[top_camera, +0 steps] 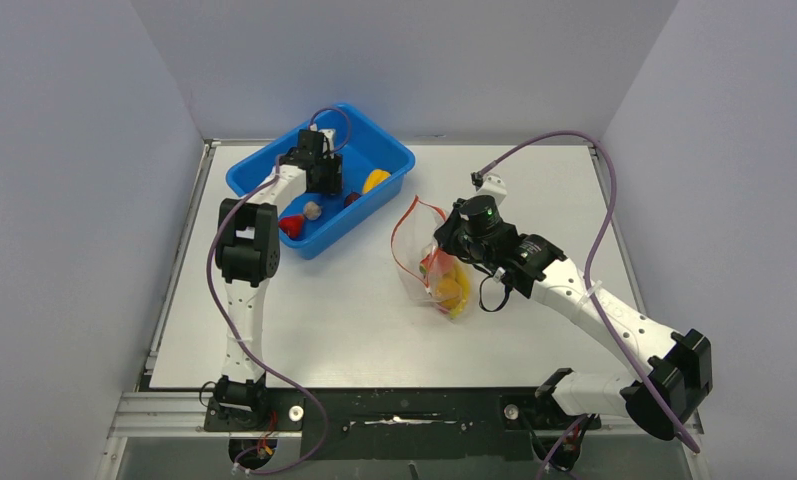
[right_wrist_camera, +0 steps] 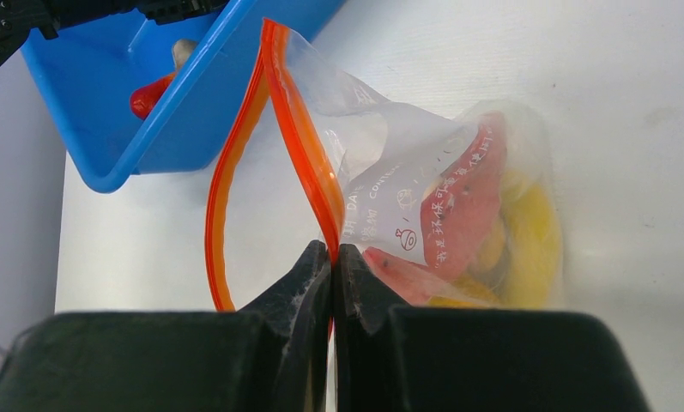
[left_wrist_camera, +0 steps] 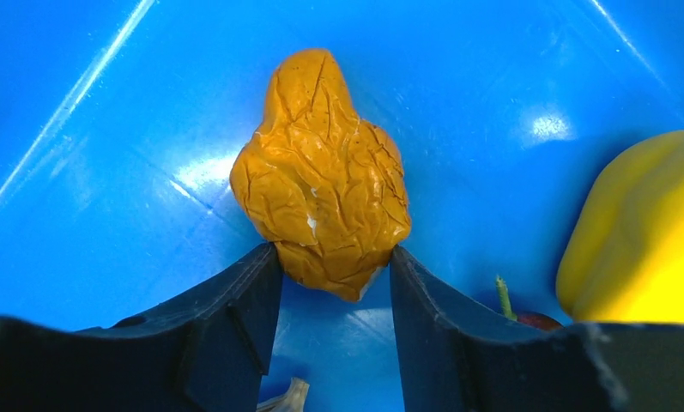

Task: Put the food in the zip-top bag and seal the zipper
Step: Pick up the fake bread from the bin.

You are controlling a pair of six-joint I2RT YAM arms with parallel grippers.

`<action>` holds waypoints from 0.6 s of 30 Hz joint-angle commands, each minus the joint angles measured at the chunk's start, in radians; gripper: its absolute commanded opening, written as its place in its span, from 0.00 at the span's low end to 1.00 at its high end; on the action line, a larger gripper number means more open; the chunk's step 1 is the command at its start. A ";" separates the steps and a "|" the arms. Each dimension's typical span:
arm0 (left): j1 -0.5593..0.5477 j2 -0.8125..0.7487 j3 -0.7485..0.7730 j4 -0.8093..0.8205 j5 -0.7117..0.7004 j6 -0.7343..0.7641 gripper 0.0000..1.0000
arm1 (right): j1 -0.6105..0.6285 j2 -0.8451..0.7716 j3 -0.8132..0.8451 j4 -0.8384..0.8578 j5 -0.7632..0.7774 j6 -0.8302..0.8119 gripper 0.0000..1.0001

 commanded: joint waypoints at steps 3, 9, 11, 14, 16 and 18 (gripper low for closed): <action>0.008 0.000 0.062 0.044 -0.003 0.017 0.39 | 0.001 -0.002 0.046 0.035 0.027 -0.019 0.01; 0.007 -0.030 0.060 0.037 -0.018 0.025 0.34 | 0.000 -0.005 0.039 0.038 0.024 -0.020 0.01; 0.007 -0.051 0.048 0.038 -0.027 0.033 0.34 | 0.000 -0.006 0.036 0.039 0.023 -0.020 0.01; 0.008 -0.095 0.020 0.046 -0.040 0.035 0.34 | 0.000 -0.004 0.031 0.043 0.023 -0.018 0.01; 0.008 -0.123 -0.001 0.055 -0.045 0.036 0.33 | 0.000 -0.001 0.033 0.045 0.019 -0.018 0.01; 0.007 -0.148 -0.016 0.061 -0.047 0.036 0.32 | 0.000 0.001 0.034 0.045 0.018 -0.018 0.01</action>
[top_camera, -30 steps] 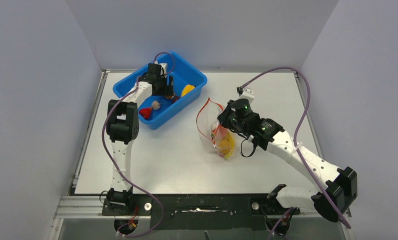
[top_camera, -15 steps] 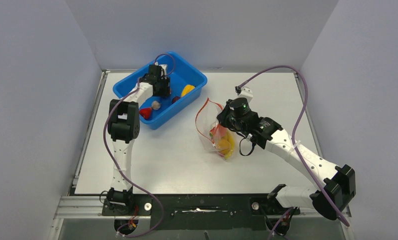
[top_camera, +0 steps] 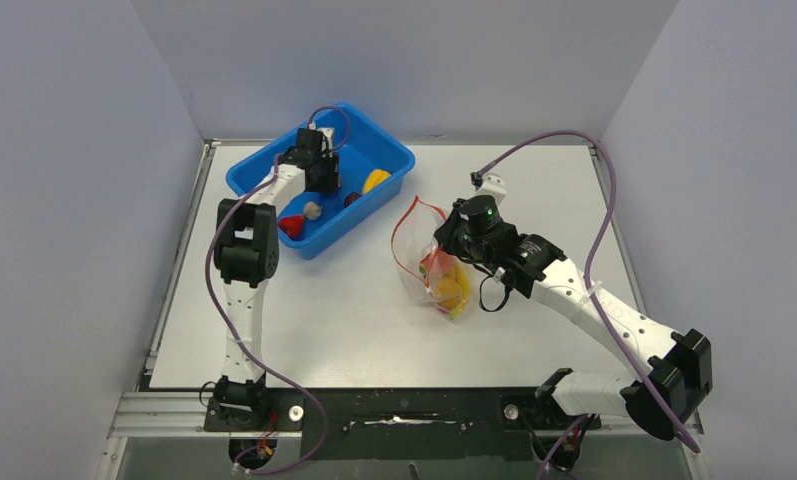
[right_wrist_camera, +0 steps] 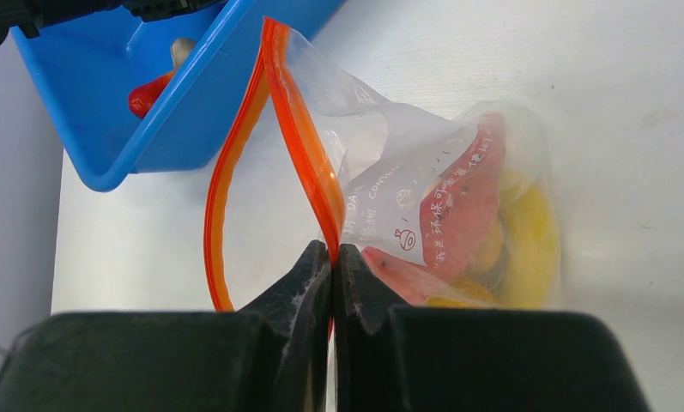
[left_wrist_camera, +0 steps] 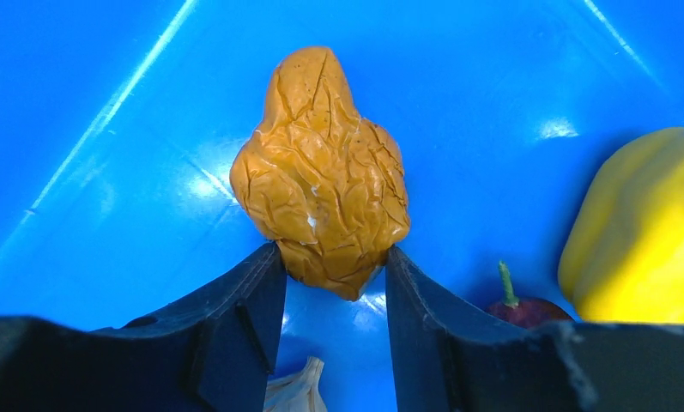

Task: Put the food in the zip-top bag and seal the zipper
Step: Pick up the fake bread from the bin, then place the fake bread in the zipper food storage bag.

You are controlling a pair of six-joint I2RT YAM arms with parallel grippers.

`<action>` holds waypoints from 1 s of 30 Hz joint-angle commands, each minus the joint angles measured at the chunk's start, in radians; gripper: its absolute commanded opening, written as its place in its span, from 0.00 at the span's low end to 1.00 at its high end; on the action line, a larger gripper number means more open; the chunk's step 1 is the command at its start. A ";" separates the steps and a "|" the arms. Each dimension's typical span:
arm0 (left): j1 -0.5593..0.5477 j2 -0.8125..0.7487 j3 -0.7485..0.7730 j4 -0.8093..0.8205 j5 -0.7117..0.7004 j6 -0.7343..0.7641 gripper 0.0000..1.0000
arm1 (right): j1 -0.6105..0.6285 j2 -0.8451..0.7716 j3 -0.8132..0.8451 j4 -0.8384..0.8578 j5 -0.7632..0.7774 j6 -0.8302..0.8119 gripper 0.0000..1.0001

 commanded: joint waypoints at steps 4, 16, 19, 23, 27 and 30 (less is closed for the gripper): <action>0.004 -0.173 -0.023 0.062 -0.028 0.015 0.30 | 0.001 0.003 0.036 0.044 0.017 -0.007 0.01; -0.016 -0.377 -0.154 0.056 0.011 -0.010 0.30 | 0.022 -0.014 0.024 0.058 0.005 0.038 0.00; -0.024 -0.442 -0.208 0.063 0.048 -0.030 0.30 | 0.035 -0.027 0.002 0.078 0.008 0.055 0.00; -0.044 -0.534 -0.279 0.065 0.094 -0.055 0.30 | 0.042 -0.039 -0.014 0.084 0.006 0.063 0.00; -0.074 -0.629 -0.348 0.076 0.161 -0.073 0.29 | 0.037 -0.053 -0.019 0.092 -0.001 0.058 0.00; -0.104 -0.696 -0.391 0.081 0.203 -0.079 0.30 | 0.033 -0.059 -0.009 0.092 -0.009 0.052 0.00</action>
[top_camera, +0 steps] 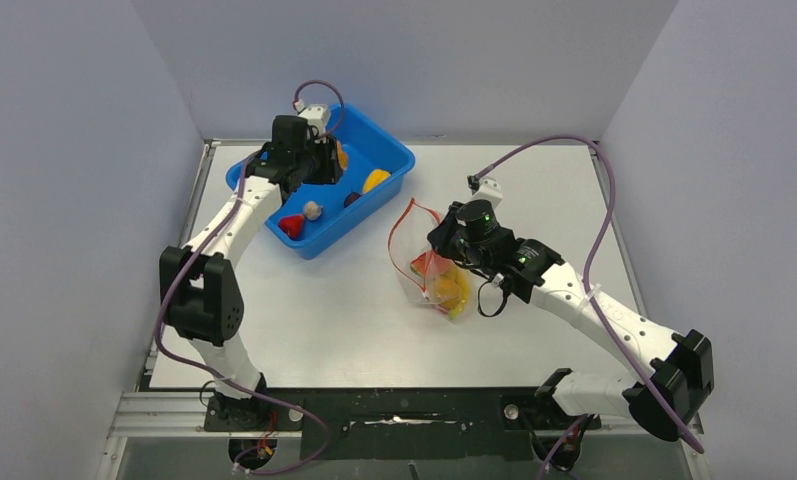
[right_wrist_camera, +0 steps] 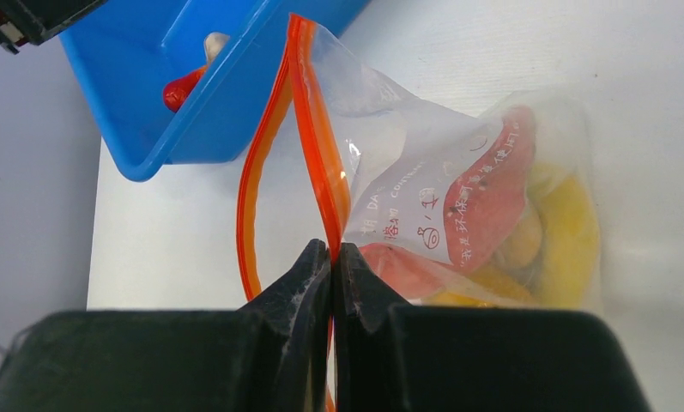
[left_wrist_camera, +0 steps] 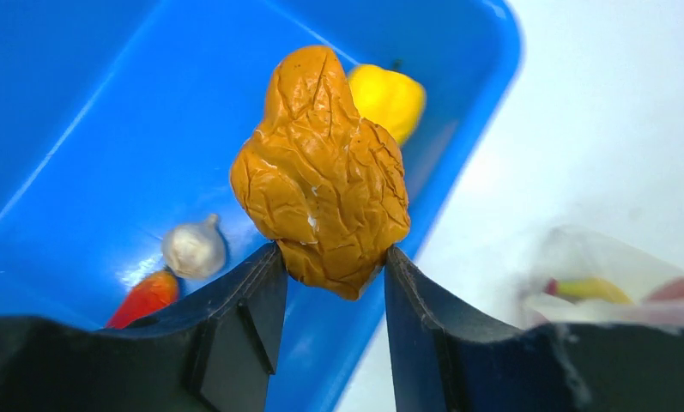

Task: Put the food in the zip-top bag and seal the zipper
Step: Place the fake bread in the zipper food storage bag.

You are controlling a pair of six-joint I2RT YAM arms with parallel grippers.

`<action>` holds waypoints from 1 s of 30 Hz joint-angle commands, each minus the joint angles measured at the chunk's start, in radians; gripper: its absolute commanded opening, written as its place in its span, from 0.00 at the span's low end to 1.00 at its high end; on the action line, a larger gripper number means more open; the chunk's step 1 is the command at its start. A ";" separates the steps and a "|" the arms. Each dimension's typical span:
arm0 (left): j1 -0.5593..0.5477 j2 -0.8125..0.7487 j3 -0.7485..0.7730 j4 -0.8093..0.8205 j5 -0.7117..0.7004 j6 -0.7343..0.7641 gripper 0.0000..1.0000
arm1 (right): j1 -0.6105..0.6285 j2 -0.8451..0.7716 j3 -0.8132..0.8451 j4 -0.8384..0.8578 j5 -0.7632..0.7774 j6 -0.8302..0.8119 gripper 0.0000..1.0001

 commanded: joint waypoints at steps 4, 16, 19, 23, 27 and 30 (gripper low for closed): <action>-0.072 -0.195 -0.090 0.067 0.164 -0.048 0.30 | -0.005 -0.057 0.012 0.061 -0.009 0.004 0.00; -0.203 -0.421 -0.310 0.142 0.452 -0.166 0.30 | -0.008 -0.070 -0.008 0.086 -0.020 0.021 0.00; -0.236 -0.461 -0.335 0.094 0.465 -0.158 0.30 | -0.007 -0.075 -0.025 0.101 -0.029 0.033 0.00; -0.263 -0.506 -0.388 0.129 0.474 -0.215 0.30 | 0.001 -0.077 -0.022 0.103 -0.026 0.038 0.00; -0.288 -0.507 -0.429 0.146 0.470 -0.257 0.30 | 0.005 -0.085 -0.027 0.111 -0.016 0.042 0.00; -0.295 -0.500 -0.456 0.158 0.488 -0.289 0.30 | 0.008 -0.083 -0.021 0.107 -0.018 0.040 0.00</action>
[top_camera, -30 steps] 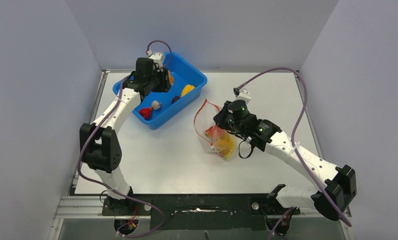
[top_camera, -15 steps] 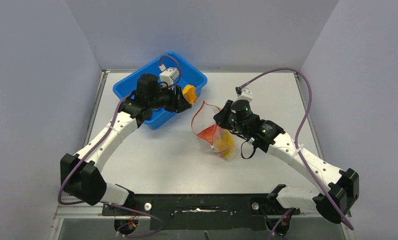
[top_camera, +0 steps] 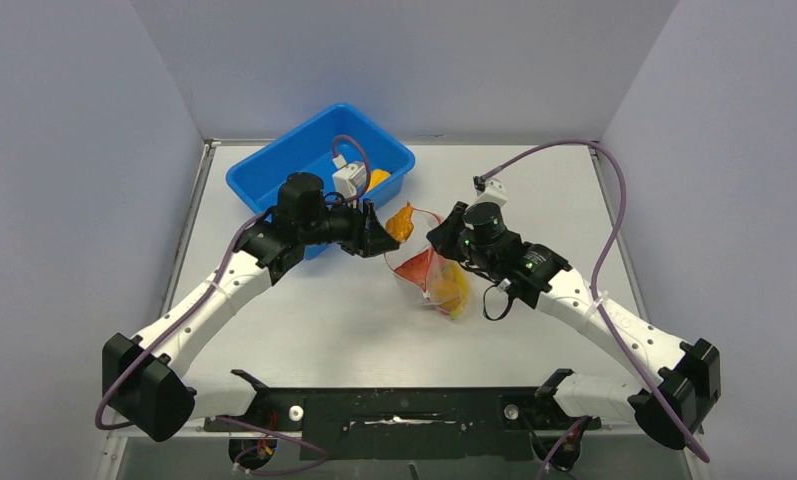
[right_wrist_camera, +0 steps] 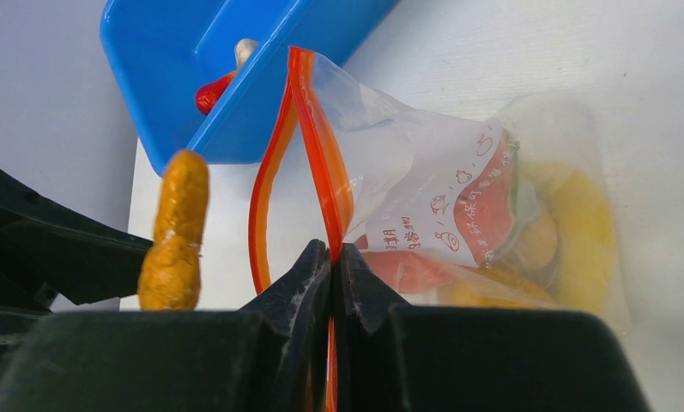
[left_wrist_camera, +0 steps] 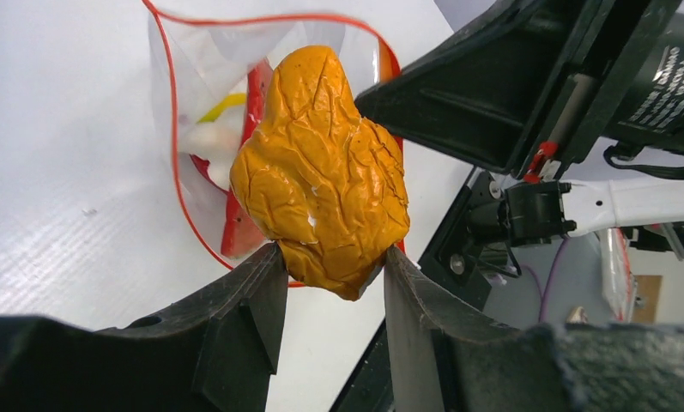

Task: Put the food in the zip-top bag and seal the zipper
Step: Place the fake bread in the zipper food storage bag.

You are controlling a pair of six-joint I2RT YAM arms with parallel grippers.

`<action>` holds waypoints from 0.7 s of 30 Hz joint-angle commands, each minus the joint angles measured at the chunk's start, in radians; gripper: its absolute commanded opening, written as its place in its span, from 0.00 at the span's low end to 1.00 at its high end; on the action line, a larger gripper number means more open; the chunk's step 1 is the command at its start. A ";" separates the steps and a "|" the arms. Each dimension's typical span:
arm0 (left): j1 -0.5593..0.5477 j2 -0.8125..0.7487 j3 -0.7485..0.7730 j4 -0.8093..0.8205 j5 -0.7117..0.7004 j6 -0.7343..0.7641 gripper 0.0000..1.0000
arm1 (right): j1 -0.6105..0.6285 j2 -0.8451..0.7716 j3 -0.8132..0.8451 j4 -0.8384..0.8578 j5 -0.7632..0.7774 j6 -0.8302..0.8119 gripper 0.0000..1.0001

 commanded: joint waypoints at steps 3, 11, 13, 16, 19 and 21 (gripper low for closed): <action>-0.030 -0.001 -0.041 0.072 0.041 -0.073 0.30 | 0.011 -0.044 0.006 0.066 0.013 0.015 0.00; -0.071 0.057 -0.038 0.077 0.009 -0.103 0.35 | 0.015 -0.056 -0.015 0.086 -0.001 0.023 0.00; -0.084 0.070 -0.029 0.071 -0.003 -0.103 0.38 | 0.018 -0.058 -0.018 0.087 -0.005 0.023 0.00; -0.095 0.090 -0.012 0.043 -0.037 -0.099 0.41 | 0.019 -0.062 -0.019 0.087 -0.005 0.023 0.00; -0.100 0.105 0.003 0.030 -0.065 -0.101 0.47 | 0.024 -0.067 -0.025 0.094 -0.004 0.029 0.00; -0.104 0.108 0.008 0.029 -0.071 -0.105 0.52 | 0.026 -0.069 -0.031 0.100 -0.004 0.033 0.00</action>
